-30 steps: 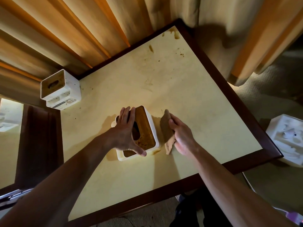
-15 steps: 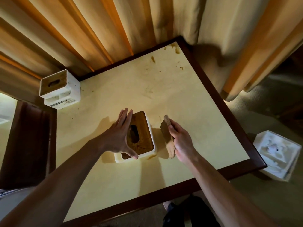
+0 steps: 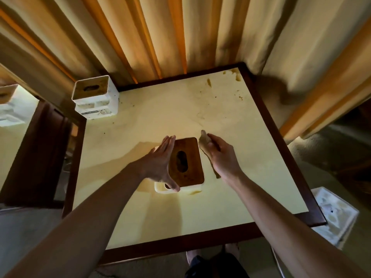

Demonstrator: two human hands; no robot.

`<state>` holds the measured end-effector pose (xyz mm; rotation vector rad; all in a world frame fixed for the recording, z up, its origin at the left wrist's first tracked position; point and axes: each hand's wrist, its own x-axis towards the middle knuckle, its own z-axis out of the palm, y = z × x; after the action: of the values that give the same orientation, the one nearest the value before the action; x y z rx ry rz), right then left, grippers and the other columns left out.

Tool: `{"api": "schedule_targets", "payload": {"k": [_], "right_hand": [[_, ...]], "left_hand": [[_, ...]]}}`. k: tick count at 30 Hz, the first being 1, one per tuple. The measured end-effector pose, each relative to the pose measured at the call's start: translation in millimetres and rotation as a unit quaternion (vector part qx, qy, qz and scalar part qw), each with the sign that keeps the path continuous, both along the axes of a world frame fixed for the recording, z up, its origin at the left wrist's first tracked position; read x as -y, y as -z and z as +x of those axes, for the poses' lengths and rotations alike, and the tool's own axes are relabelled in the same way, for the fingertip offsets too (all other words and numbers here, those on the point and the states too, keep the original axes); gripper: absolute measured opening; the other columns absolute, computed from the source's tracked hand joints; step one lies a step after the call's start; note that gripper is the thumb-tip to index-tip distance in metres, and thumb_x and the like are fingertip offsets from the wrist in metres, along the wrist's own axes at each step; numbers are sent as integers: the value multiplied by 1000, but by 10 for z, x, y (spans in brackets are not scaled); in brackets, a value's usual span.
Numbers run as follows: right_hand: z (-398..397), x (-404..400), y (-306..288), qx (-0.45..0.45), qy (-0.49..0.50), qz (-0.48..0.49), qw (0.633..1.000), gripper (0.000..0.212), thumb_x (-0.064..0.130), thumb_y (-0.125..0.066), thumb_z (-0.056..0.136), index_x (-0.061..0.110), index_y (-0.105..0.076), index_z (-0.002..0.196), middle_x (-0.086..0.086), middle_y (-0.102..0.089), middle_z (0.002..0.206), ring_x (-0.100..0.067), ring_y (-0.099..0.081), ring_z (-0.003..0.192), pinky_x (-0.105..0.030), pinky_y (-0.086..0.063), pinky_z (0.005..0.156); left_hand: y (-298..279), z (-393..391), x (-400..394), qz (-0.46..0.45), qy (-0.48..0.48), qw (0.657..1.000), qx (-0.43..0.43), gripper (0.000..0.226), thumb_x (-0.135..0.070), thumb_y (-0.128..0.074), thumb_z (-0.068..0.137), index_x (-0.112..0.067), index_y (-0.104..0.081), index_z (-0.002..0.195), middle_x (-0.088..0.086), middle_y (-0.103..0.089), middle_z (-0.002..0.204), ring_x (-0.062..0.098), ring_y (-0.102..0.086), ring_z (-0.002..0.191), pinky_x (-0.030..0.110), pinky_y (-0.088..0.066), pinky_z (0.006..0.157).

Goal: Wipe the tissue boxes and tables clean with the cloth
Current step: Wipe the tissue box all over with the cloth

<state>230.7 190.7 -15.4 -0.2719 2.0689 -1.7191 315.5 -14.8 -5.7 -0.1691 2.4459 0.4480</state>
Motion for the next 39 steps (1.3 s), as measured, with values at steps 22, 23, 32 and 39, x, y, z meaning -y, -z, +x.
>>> {"api": "schedule_targets", "payload": {"k": [22,23,32,39], "right_hand": [[23,309,342,-359,-279,222,863,50,-15,-48,84,-1,-55,132,-22,-46,145,-40,-40,137,-51,-46,103],[13,262,362,-341,-279,226,869,57,-19,-46,83,1,-52,137,-18,-41,149,-33,-35,142,-48,-41,109],[483,-307,255,-273,-335,200,879,72,-20,-48,86,12,-33,149,0,-25,158,-9,-19,145,-30,-28,118],[740,-509,251,-272,-365,239,858,70,-12,-45,92,16,-24,152,6,-16,160,-1,-6,146,-27,-16,122]], "left_hand": [[92,42,24,20,-14,999,-43,169,-74,-86,44,-22,37,148,-12,35,158,2,36,139,48,1,125],[89,42,21,19,-12,999,-42,169,-74,-86,44,-22,37,148,-12,36,158,2,37,139,47,2,125],[118,23,29,17,-6,999,-31,169,-76,-85,45,-22,38,147,-11,39,156,6,38,141,47,6,124],[144,27,41,20,-4,999,-37,170,-79,-83,43,-23,39,146,-11,40,156,7,38,141,48,5,124]]}}
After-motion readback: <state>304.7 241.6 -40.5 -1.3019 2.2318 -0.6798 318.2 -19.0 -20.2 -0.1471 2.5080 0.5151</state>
